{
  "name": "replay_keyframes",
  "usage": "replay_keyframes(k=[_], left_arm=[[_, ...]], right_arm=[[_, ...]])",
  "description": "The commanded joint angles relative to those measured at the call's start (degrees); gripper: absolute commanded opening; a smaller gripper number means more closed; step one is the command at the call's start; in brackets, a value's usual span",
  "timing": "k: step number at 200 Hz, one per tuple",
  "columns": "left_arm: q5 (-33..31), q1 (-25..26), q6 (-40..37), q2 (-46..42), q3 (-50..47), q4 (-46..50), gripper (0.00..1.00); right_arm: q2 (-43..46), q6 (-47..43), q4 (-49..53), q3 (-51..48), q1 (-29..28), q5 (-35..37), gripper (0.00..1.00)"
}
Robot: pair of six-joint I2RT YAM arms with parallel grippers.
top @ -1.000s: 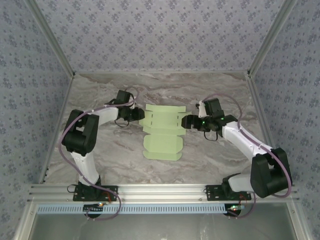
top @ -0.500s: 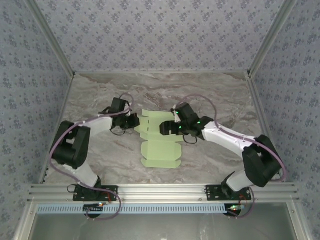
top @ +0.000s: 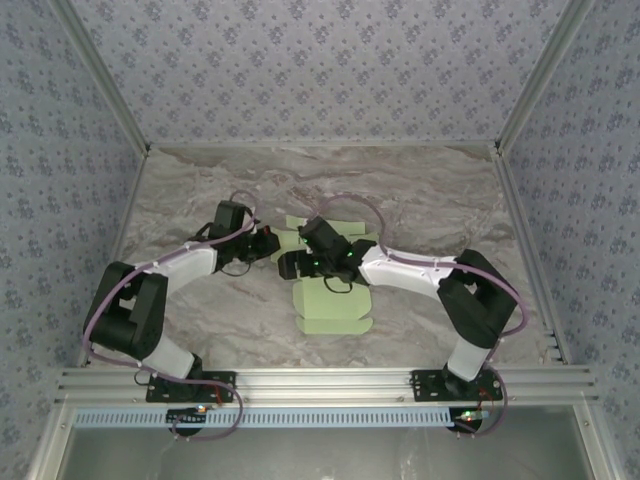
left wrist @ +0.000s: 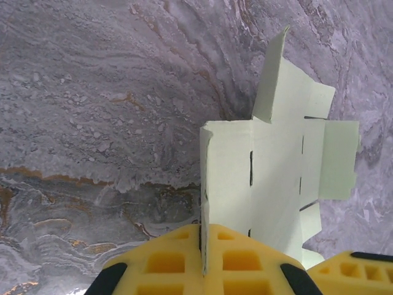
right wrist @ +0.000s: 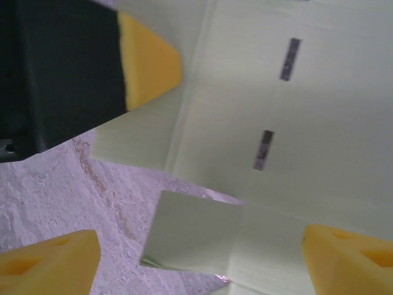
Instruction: Fold the paper box
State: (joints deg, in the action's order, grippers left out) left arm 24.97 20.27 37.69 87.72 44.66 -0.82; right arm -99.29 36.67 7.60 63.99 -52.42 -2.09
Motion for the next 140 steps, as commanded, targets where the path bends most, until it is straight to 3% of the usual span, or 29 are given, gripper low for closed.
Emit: replay_keyframes(k=[1,20,55,109,140], left_arm=[[2.4,0.4,1.4,-1.1,0.7,-2.1,0.00],[2.4,0.4,1.8,-1.8,-0.3,-3.1,0.00],[0.0,0.4,-0.9,-2.8,-0.3,-0.7,0.00],[-1.9,0.4,-2.5,-3.3,-3.3,-6.7,0.00],[-1.8,0.4,-2.8,-2.1,-2.8,-7.7,0.00]], right_arm=[[-3.0,1.1,3.1,3.0,-0.7,3.6,0.88],[-4.9,0.8,5.4,6.0,-1.0,4.3,0.87],[-4.1,4.1,12.0,7.0,-0.4,12.6,0.86],[-1.5,5.1,12.4,1.6,0.9,12.2,0.77],[-0.4,5.0,13.1,-0.3,1.4,14.5,0.77]])
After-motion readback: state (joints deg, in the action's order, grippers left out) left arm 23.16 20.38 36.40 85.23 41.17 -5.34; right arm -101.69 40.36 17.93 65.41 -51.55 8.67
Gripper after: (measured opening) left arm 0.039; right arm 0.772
